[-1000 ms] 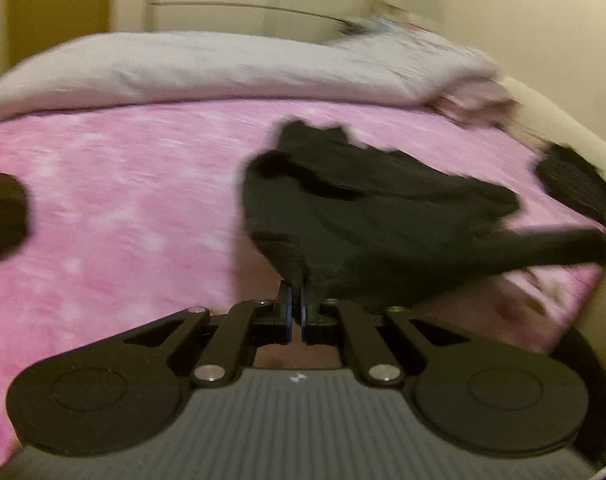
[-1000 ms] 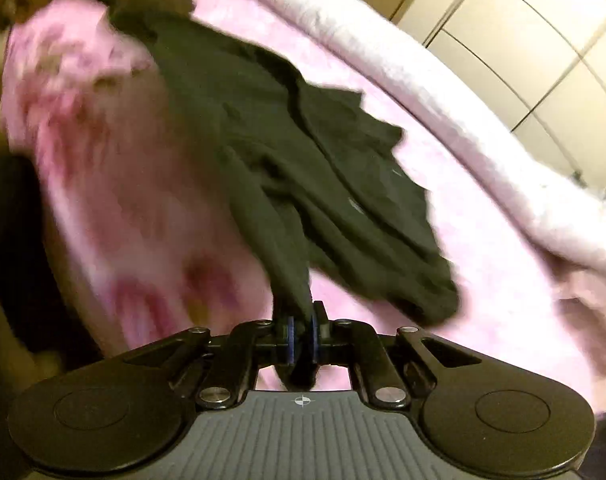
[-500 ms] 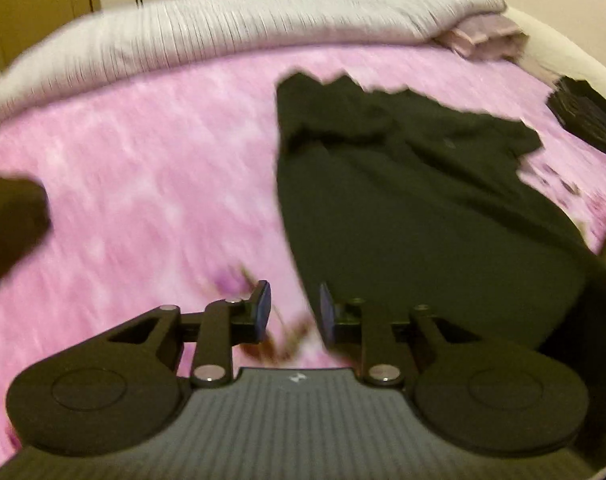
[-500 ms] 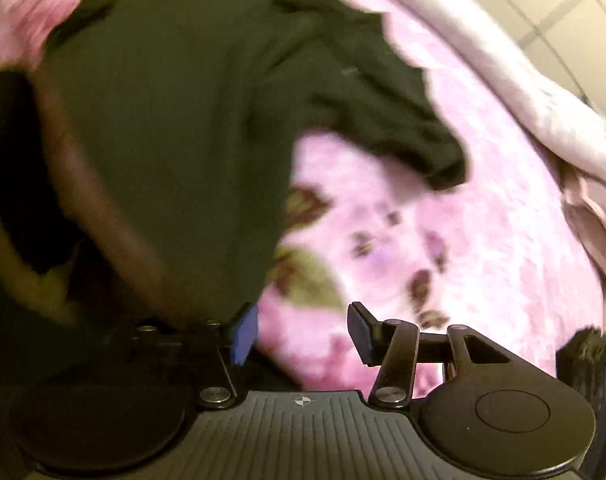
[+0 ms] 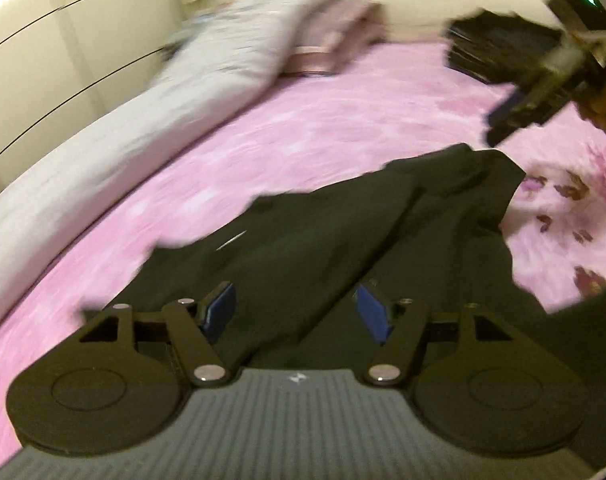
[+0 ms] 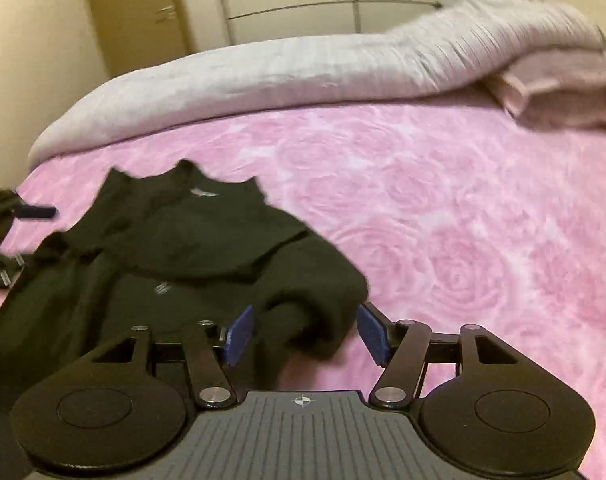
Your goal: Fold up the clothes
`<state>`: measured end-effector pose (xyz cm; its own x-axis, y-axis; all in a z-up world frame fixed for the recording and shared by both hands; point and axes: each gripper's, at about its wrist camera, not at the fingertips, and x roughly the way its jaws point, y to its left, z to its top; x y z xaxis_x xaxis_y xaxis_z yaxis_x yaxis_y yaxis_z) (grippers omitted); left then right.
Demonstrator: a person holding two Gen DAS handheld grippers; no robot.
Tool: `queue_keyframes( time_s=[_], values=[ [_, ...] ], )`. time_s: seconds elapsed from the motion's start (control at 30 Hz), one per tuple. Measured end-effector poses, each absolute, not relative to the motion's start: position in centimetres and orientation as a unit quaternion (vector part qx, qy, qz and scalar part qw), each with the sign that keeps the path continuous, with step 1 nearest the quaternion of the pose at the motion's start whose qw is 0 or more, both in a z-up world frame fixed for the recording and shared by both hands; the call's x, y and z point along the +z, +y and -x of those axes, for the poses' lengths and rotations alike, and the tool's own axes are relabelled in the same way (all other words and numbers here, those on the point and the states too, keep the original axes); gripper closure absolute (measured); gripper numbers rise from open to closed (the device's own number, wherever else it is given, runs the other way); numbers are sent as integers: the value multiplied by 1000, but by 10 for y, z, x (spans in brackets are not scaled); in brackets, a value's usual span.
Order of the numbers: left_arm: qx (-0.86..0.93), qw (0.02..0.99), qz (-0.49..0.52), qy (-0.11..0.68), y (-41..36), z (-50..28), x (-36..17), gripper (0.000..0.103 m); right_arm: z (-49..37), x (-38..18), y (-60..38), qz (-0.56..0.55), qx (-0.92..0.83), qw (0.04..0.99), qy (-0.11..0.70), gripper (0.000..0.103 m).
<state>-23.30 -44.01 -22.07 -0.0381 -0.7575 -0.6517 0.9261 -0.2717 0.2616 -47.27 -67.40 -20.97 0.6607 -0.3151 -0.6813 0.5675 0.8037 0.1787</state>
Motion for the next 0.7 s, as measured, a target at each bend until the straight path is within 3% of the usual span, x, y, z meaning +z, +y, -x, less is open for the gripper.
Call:
queue_keyframes(
  time_s=[0.1,0.17,0.3,0.63,0.7],
  values=[
    [-733,553,-385,96,-485,262,-251,42,478,-223,-695,-215,-253,890,313,40],
    [-733,542,-403,85,-505,273,-269,52,489,-233,-704,-241,-257,887,299,39],
    [-710,566,-413,68,-518,261,-274,96,513,-245,-712,-269,-273,876,292,39],
    [-558,764,-323,24,-445,88,-148,97,512,-243,-700,-232,-266,887,297,38],
    [-540,779,-315,32,-434,65,-142,97,501,-237,-698,-224,-275,891,284,38]
  ],
)
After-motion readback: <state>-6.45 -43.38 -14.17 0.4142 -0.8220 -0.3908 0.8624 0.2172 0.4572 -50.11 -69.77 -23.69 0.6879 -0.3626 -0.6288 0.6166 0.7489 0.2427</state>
